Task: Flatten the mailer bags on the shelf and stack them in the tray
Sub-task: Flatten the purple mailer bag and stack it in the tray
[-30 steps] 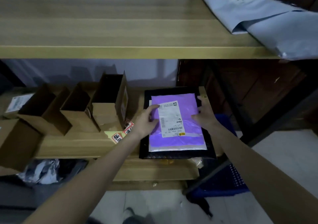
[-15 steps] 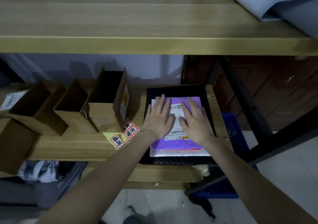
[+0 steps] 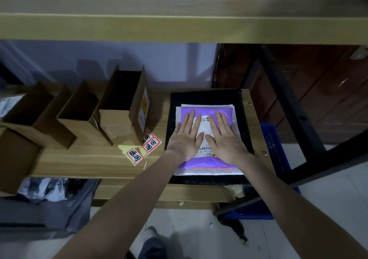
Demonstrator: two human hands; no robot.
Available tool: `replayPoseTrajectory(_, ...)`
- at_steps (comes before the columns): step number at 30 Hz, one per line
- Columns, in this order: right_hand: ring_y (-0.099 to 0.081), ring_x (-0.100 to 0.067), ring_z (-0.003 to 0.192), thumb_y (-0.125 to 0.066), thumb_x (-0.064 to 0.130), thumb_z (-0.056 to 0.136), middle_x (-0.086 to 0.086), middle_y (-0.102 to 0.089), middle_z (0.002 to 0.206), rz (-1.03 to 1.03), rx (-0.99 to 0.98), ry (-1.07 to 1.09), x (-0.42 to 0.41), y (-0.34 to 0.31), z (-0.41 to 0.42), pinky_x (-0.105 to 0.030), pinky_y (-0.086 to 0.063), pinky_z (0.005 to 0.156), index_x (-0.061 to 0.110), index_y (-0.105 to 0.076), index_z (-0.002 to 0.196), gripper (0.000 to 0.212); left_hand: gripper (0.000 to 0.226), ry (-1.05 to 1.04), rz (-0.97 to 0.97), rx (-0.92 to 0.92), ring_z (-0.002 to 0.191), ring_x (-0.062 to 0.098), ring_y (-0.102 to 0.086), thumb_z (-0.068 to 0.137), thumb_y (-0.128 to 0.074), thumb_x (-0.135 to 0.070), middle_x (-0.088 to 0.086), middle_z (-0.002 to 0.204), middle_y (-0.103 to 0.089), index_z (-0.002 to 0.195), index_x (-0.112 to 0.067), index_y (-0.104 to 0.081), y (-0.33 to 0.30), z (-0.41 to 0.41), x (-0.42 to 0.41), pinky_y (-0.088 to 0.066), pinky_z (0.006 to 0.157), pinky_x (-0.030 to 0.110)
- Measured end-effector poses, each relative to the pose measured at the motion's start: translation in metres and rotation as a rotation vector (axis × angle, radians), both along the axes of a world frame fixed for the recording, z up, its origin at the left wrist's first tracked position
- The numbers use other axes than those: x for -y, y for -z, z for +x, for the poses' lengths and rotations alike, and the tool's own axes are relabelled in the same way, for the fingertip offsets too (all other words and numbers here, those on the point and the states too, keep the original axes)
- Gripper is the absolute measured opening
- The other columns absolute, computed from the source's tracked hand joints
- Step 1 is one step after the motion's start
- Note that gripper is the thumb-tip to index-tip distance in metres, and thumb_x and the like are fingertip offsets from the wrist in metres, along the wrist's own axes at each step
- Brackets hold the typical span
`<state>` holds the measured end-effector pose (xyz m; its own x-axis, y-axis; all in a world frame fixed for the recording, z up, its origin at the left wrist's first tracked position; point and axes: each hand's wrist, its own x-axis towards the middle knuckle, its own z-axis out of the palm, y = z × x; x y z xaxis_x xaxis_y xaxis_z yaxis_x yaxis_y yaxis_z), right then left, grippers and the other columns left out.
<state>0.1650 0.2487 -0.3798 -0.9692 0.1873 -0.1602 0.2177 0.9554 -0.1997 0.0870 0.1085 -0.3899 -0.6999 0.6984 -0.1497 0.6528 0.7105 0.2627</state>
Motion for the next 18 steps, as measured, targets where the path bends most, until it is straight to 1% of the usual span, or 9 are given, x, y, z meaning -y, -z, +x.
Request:
replayPoseTrajectory(6, 0.030, -0.014, 0.140, -0.012, 0.046, 0.099, 0.000, 0.031, 0.153, 0.023, 0.027, 0.005, 0.001, 0.001, -0.002, -0.039, 0.013, 0.116, 0.024, 0.022, 0.145, 0.061, 0.058, 0.012, -0.020, 0.065, 0.141, 0.012, 0.026, 0.100, -0.008, -0.045, -0.003, 0.154, 0.030, 0.144, -0.026, 0.023, 0.002, -0.005, -0.001, 0.008, 0.119, 0.035)
replayPoseTrajectory(11, 0.029, -0.016, 0.141, -0.011, 0.046, 0.099, -0.002, 0.031, 0.153, 0.071, 0.040, 0.005, 0.003, -0.002, -0.001, -0.038, 0.014, 0.114, 0.023, 0.022, 0.145, 0.061, 0.058, 0.012, -0.106, 0.040, 0.141, 0.012, 0.026, 0.099, -0.006, -0.045, -0.004, 0.153, 0.032, 0.144, -0.026, 0.025, 0.000, -0.006, -0.003, 0.007, 0.119, 0.037)
replayPoseTrajectory(15, 0.023, -0.020, 0.143, -0.014, 0.049, 0.099, -0.005, 0.026, 0.155, 0.117, 0.087, -0.020, 0.001, -0.009, -0.005, -0.043, 0.006, 0.117, 0.020, 0.016, 0.147, 0.064, 0.058, 0.039, -0.189, 0.010, 0.142, 0.012, 0.024, 0.099, -0.005, -0.048, -0.003, 0.153, 0.032, 0.145, -0.026, 0.023, -0.011, -0.009, -0.002, 0.007, 0.119, 0.039)
replayPoseTrajectory(18, 0.013, -0.022, 0.146, -0.024, 0.045, 0.099, -0.007, 0.015, 0.159, 0.064, 0.109, -0.050, -0.006, -0.024, -0.010, -0.046, -0.005, 0.117, 0.018, 0.003, 0.150, 0.064, 0.059, 0.062, -0.135, -0.046, 0.145, 0.014, 0.017, 0.099, -0.012, -0.048, -0.002, 0.156, 0.023, 0.148, -0.027, 0.015, -0.021, -0.009, 0.004, 0.007, 0.117, 0.040)
